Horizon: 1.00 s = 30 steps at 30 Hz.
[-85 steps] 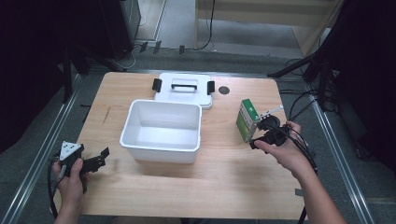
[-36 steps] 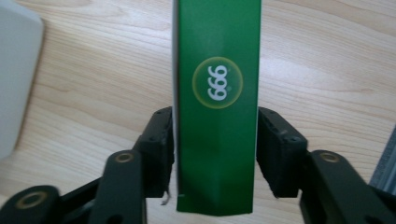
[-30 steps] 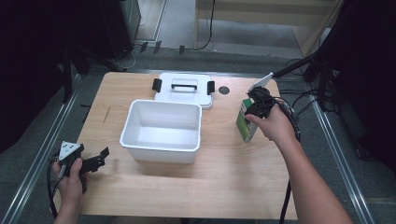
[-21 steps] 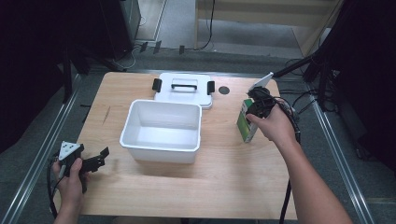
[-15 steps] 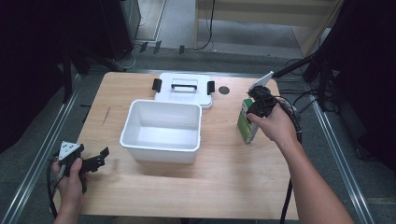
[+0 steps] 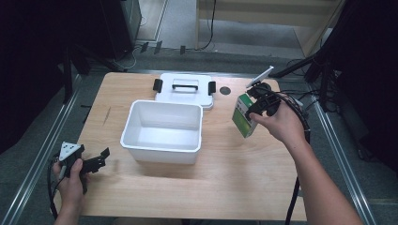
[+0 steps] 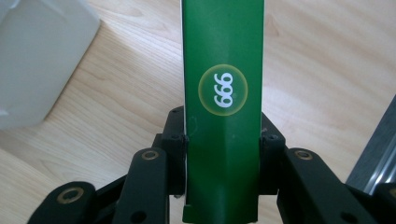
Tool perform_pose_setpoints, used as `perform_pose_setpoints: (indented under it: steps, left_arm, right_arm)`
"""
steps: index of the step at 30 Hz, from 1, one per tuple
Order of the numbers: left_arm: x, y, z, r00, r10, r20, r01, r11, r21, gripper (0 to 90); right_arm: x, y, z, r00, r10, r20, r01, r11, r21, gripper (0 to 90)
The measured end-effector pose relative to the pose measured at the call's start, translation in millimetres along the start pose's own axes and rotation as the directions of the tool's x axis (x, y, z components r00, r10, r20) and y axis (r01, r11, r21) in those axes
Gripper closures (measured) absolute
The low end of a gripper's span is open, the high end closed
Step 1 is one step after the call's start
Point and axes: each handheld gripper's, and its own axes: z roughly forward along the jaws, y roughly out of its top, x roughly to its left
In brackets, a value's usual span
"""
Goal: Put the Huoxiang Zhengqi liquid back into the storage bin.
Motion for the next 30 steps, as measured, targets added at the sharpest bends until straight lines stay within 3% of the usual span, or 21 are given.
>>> perform_pose_setpoints:
  steps: [3, 6, 7, 9, 12, 14, 20, 21, 22, 23, 30]
  left_arm:
    - [-0.1, 0.0, 0.0, 1.0, 0.0, 0.0, 0.0, 1.0, 0.0, 0.2]
    - [0.1, 0.0, 0.0, 1.0, 0.0, 0.0, 0.0, 1.0, -0.002, 0.2]
    - [0.2, 0.0, 0.0, 1.0, 0.0, 0.001, 0.0, 1.0, -0.002, 0.2]
    - [0.2, 0.0, 0.2, 1.0, -0.001, 0.001, 0.001, 1.0, -0.004, 0.2]
    - [0.1, 0.0, 0.2, 1.0, -0.001, 0.001, 0.001, 1.0, -0.004, 0.2]
    - [0.1, -0.1, 0.2, 1.0, -0.001, 0.001, 0.001, 1.0, -0.005, 0.2]
    - [-0.3, 0.1, 0.2, 1.0, -0.001, -0.001, 0.001, 1.0, -0.003, 0.2]
    - [-0.3, 0.1, 0.2, 1.0, 0.0, -0.001, 0.0, 1.0, -0.003, 0.3]
    - [-0.4, 0.1, 0.2, 1.0, 0.0, -0.001, 0.0, 1.0, -0.003, 0.2]
    - [-0.4, 0.1, 0.2, 1.0, 0.0, -0.001, 0.0, 1.0, -0.003, 0.2]
    - [-0.4, 0.1, 0.3, 1.0, 0.001, -0.001, -0.001, 1.0, -0.002, 0.2]
  right_arm:
    - [8.7, -0.2, -8.1, 0.9919, -0.127, 0.009, 0.127, 0.9911, -0.039, 65.4]
    - [10.7, -0.2, -13.0, 0.9866, -0.162, -0.015, 0.161, 0.9852, -0.058, 65.4]
    - [11.3, -0.7, -18.9, 0.9792, -0.198, -0.045, 0.194, 0.9775, -0.083, 65.4]
    - [11.8, -0.8, -22.0, 0.9753, -0.213, -0.057, 0.207, 0.9737, -0.095, 65.4]
    - [18.8, -1.6, -31.5, 0.9504, -0.311, -0.018, 0.305, 0.9418, -0.141, 65.4]
    - [21.8, -1.4, -37.3, 0.9374, -0.348, -0.013, 0.342, 0.927, -0.155, 65.4]
    - [29.7, -0.2, -53.1, 0.9058, -0.419, -0.064, 0.401, 0.8967, -0.186, 65.4]
    - [31.5, 0.0, -55.1, 0.8994, -0.431, -0.071, 0.412, 0.8911, -0.189, 65.4]
    - [35.4, 1.0, -59.8, 0.8877, -0.453, -0.084, 0.432, 0.8815, -0.192, 65.3]
    - [35.4, 1.0, -59.8, 0.8877, -0.453, -0.084, 0.432, 0.8815, -0.192, 65.3]
    - [47.5, 8.6, -74.5, 0.8465, -0.519, -0.12, 0.492, 0.8482, -0.197, 65.4]
